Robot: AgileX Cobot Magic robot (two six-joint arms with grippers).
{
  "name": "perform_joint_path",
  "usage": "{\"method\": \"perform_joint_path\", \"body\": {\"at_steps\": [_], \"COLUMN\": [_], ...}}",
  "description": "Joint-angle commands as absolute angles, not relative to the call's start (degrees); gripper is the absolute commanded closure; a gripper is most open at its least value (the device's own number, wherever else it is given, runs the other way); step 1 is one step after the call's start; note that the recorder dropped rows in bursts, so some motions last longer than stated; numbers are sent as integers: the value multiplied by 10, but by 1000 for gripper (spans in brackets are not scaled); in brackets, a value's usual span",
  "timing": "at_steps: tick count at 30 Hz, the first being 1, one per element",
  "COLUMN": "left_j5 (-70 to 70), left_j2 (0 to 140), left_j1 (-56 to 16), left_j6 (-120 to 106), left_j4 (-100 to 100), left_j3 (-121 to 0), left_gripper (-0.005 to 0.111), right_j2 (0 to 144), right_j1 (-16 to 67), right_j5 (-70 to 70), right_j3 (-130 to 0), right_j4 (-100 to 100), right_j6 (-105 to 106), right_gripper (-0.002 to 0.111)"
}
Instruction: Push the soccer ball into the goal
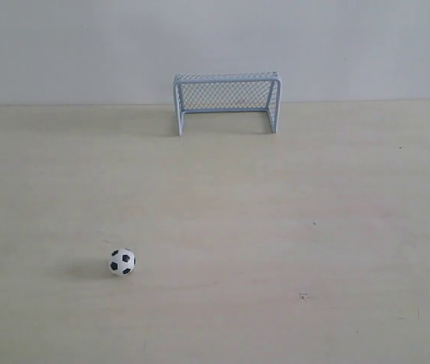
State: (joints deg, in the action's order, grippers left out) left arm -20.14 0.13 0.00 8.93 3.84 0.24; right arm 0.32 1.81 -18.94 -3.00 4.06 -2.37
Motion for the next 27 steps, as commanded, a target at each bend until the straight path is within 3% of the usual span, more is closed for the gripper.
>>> {"method": "perform_joint_path", "body": {"at_steps": [1,6,23,27], "left_j5": [-196,-196,-195,-195], "left_j2": [0,0,0,0], "left_j1": [1,1,1,1], "left_j6": [95,95,95,95], "left_j4": [36,36,36,36], "left_j3": [0,0,0,0], "left_gripper": [100,100,100,100], "right_j2": [0,0,0,0], "right_j1": [17,17,17,17], "right_j5": [-118,-99,-91,-18], "right_j3": [-121,-193,-194,-194], "right_j4": [65,74,74,86], "right_j6": [-34,-45,-46,-49], "right_gripper": [108,108,108,108]}}
